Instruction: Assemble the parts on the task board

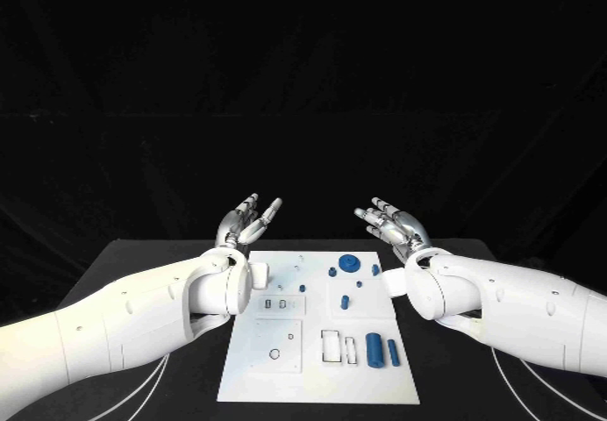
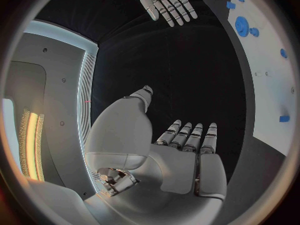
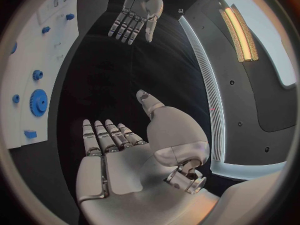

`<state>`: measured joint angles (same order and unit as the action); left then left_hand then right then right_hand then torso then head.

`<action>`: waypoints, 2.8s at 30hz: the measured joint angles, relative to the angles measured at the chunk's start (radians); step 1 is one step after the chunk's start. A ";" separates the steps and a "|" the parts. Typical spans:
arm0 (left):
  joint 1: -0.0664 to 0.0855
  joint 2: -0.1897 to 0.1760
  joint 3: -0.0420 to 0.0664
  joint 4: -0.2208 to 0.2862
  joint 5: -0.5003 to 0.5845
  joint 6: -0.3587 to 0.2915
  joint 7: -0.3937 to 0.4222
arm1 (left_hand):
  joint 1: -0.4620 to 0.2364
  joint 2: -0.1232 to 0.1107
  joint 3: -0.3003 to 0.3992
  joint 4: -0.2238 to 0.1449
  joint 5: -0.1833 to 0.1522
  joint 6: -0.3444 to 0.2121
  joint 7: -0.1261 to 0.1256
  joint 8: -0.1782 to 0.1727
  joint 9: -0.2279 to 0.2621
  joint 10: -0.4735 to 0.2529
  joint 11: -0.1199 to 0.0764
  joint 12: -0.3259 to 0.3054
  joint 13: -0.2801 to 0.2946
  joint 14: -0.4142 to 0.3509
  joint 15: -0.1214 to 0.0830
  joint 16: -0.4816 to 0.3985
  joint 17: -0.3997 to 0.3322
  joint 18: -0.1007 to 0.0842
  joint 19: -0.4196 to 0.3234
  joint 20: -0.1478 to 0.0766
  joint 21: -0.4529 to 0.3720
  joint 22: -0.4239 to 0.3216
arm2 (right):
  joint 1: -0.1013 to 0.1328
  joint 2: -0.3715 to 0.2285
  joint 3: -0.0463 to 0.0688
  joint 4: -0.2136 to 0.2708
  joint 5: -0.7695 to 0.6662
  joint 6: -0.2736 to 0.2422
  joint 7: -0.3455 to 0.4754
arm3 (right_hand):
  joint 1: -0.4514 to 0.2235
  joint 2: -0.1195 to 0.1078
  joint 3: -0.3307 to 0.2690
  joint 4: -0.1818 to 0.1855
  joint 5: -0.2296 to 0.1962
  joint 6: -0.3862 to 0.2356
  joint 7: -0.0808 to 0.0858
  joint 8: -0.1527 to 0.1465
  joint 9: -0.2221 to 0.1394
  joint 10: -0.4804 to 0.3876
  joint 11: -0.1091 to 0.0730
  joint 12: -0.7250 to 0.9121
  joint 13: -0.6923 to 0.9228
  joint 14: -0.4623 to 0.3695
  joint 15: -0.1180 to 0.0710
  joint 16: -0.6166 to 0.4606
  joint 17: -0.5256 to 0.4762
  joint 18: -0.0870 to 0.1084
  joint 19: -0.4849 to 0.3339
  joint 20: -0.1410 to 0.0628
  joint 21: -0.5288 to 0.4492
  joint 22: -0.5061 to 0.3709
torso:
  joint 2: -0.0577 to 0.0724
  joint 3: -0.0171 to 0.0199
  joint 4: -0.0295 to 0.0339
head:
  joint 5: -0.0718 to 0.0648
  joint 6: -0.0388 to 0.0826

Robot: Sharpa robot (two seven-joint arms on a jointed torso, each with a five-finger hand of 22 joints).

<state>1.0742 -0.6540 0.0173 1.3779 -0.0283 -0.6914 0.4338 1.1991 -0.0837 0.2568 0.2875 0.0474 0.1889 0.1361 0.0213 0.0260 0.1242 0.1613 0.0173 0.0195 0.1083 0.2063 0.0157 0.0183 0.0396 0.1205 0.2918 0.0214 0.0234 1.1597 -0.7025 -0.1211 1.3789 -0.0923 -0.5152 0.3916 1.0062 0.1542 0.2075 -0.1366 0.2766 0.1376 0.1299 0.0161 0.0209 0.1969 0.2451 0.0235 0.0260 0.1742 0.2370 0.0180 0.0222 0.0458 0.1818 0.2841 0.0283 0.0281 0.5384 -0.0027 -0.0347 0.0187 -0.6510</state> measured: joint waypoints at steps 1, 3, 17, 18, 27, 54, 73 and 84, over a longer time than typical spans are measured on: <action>0.000 0.000 0.000 0.000 -0.001 0.003 -0.002 | 0.003 0.000 0.001 0.001 0.001 0.002 -0.002 0.000 0.000 0.003 0.003 0.000 0.000 0.001 0.001 0.000 0.000 0.000 0.001 0.001 0.000 0.000 | 0.004 0.003 -0.004 -0.007 -0.009 0.020 -0.008 | 0.009 0.000 0.001 -0.001 0.000 0.007 0.001 0.003 0.001 0.005 0.005 0.000 0.000 0.004 0.004 0.000 0.001 0.000 0.003 0.002 0.003 0.001 | 0.000 0.0000 -0.0004 | 0.000 0.000; 0.000 0.000 0.000 0.000 -0.004 0.008 -0.006 | 0.003 0.000 0.001 0.001 0.001 0.002 -0.002 0.000 0.000 0.003 0.003 0.000 0.000 0.001 0.001 0.000 0.000 0.000 0.001 0.001 0.000 0.000 | 0.010 0.008 -0.011 -0.019 -0.025 0.058 -0.025 | 0.022 0.003 0.007 -0.007 0.004 0.022 0.003 0.006 0.003 0.023 0.007 0.001 0.002 0.019 0.011 0.006 0.003 0.012 0.012 0.007 0.004 0.003 | 0.000 0.0000 -0.0006 | 0.000 0.000; 0.000 -0.063 0.000 0.021 -0.028 0.047 -0.004 | 0.080 0.000 0.001 0.001 0.004 0.235 0.015 0.048 0.026 0.211 0.029 0.038 0.023 0.244 0.018 0.050 0.029 0.015 0.115 0.004 0.049 0.024 | 0.035 -0.004 -0.017 -0.081 -0.293 0.060 -0.026 | 0.178 -0.019 0.045 -0.099 0.004 0.381 0.029 0.065 0.033 0.490 -0.003 0.070 0.031 0.500 -0.016 0.084 0.035 0.075 0.316 0.007 0.105 0.045 | 0.001 0.0004 -0.0017 | 0.002 -0.015; 0.000 -0.071 0.000 0.028 -0.032 0.049 -0.002 | 0.092 0.000 0.001 0.001 0.004 0.276 0.018 0.057 0.031 0.265 0.042 0.049 0.029 0.323 0.021 0.071 0.039 0.023 0.197 0.003 0.080 0.040 | 0.036 -0.004 -0.017 -0.083 -0.322 0.054 -0.025 | 0.186 -0.022 0.050 -0.105 0.004 0.414 0.032 0.069 0.034 0.522 -0.006 0.070 0.031 0.533 -0.021 0.085 0.035 0.087 0.344 0.007 0.113 0.048 | 0.002 0.0004 -0.0017 | 0.002 -0.015; 0.003 -0.154 0.002 0.113 -0.063 0.088 0.000 | 0.150 0.008 -0.021 -0.021 0.004 0.661 0.075 0.143 0.065 0.745 0.038 0.151 0.059 0.787 -0.040 0.191 0.097 0.116 0.615 -0.004 0.262 0.114 | 0.066 -0.010 -0.017 -0.091 -0.545 0.041 -0.039 | 0.229 -0.063 0.107 -0.138 0.004 0.703 0.078 0.093 0.043 0.763 -0.051 0.076 0.033 0.793 -0.077 0.108 0.046 0.118 0.553 -0.012 0.179 0.063 | 0.021 0.0000 -0.0067 | -0.001 -0.016; 0.047 -0.265 0.022 0.354 -0.222 0.229 -0.058 | 0.171 0.017 -0.040 -0.035 0.004 0.717 0.071 0.119 0.046 0.864 -0.001 0.134 0.053 0.984 -0.096 0.230 0.158 0.132 0.771 -0.047 0.334 0.134 | 0.185 0.026 -0.019 -0.060 -1.567 0.221 -0.379 | 0.227 -0.230 0.097 -0.071 0.108 0.929 -0.011 0.127 0.070 0.986 -0.183 0.125 0.092 1.293 -0.251 0.489 0.527 0.125 1.035 -0.207 0.551 0.261 | 0.153 0.0076 0.0072 | -0.025 0.011; 0.055 -0.293 0.045 0.407 -0.201 0.235 -0.062 | 0.171 0.017 -0.053 -0.039 0.004 0.717 0.079 0.094 0.042 0.867 0.003 0.104 0.050 0.969 -0.081 0.187 0.163 0.132 0.769 -0.045 0.327 0.120 | 0.187 0.069 -0.025 -0.073 -1.656 0.294 -0.432 | 0.225 -0.275 0.174 -0.003 0.085 0.901 -0.015 0.127 0.078 0.881 -0.160 0.125 0.081 1.292 -0.251 1.073 1.091 0.125 1.034 -0.195 0.784 0.491 | 0.197 0.0090 0.0194 | -0.035 0.018; 0.069 -0.302 0.047 0.401 -0.169 0.235 -0.062 | 0.177 0.023 -0.061 -0.039 0.004 0.721 0.082 0.079 0.042 0.864 0.014 0.083 0.050 0.935 -0.068 0.143 0.163 0.132 0.741 -0.028 0.304 0.102 | 0.187 0.088 -0.026 -0.081 -1.656 0.312 -0.432 | 0.226 -0.276 0.180 0.003 0.085 0.894 -0.012 0.127 0.078 0.880 -0.159 0.125 0.079 1.289 -0.248 1.104 1.120 0.124 1.036 -0.193 0.818 0.534 | 0.211 0.0085 0.0230 | -0.040 0.022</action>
<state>1.1427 -0.9561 0.0645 1.7793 -0.1971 -0.4565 0.3718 1.3765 -0.0603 0.1955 0.2484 0.0519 0.9096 0.2182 0.0999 0.0678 0.9880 0.1750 0.1008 0.0691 1.0430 0.1383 0.1585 0.1810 0.1716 0.8611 0.2641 0.3252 0.1252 1.3462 -0.6144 -0.1471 1.2983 -1.7485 -0.2036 -0.0408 1.2320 -0.1216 0.3870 -0.1335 0.3615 1.0320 0.1180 0.1426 0.0991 1.0772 0.0858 0.1486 0.1054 1.4628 -0.0106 1.1219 1.1426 0.1703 1.2182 0.0916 0.8464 0.5623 0.7490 0.0058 -0.0117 -0.0214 -0.6293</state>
